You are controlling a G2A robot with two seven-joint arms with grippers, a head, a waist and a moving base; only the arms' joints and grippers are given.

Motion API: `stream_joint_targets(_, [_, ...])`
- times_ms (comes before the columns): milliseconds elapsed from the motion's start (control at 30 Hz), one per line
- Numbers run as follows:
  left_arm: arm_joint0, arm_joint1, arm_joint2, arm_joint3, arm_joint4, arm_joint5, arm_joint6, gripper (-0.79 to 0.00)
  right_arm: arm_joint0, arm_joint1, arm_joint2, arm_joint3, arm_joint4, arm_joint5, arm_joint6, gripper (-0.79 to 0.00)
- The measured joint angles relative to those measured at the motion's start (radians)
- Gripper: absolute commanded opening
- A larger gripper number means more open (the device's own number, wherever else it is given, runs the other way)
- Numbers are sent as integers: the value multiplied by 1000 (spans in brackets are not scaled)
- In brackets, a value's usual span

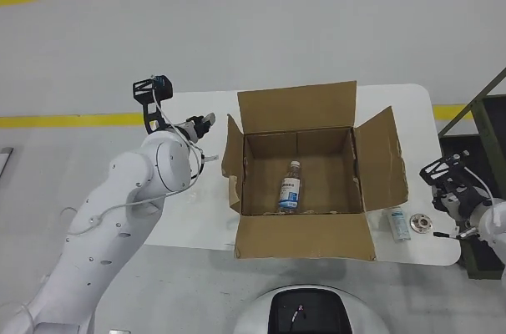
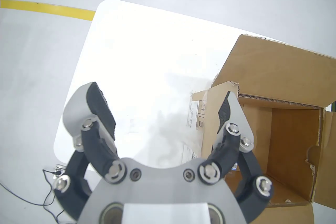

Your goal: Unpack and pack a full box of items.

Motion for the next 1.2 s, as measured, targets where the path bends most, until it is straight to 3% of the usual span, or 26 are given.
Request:
stream_joint_targets(167, [0, 0, 0, 0, 0, 0, 0, 0, -19, 1, -20, -3, -19, -6, -7, -785])
stream_joint_targets(367, [0, 0, 0, 0, 0, 0, 0, 0, -85, -2, -85, -24, -19, 102, 37, -773])
stream_joint_targets(400, [0, 0, 0, 0, 0, 0, 0, 0, -91, -2, -90, -27, -14, 115, 45, -517])
stream_joint_targets(700, [0, 0, 0, 0, 0, 0, 0, 0, -91, 1, -112, -19, 26, 222, 98, -483])
stream_joint_targets(967, [0, 0, 0, 0, 0, 0, 0, 0, -61, 4, -184, 50, -15, 266, 71, -440])
stream_joint_targets(1000, [0, 0, 0, 0, 0, 0, 0, 0, -58, 4, -190, 59, -12, 274, 70, -409])
stream_joint_targets(1067, [0, 0, 0, 0, 0, 0, 0, 0, -52, 4, -200, 78, -2, 289, 68, -243])
stream_joint_targets(1200, [0, 0, 0, 0, 0, 0, 0, 0, -46, 5, -213, 105, -2, 309, 59, -286])
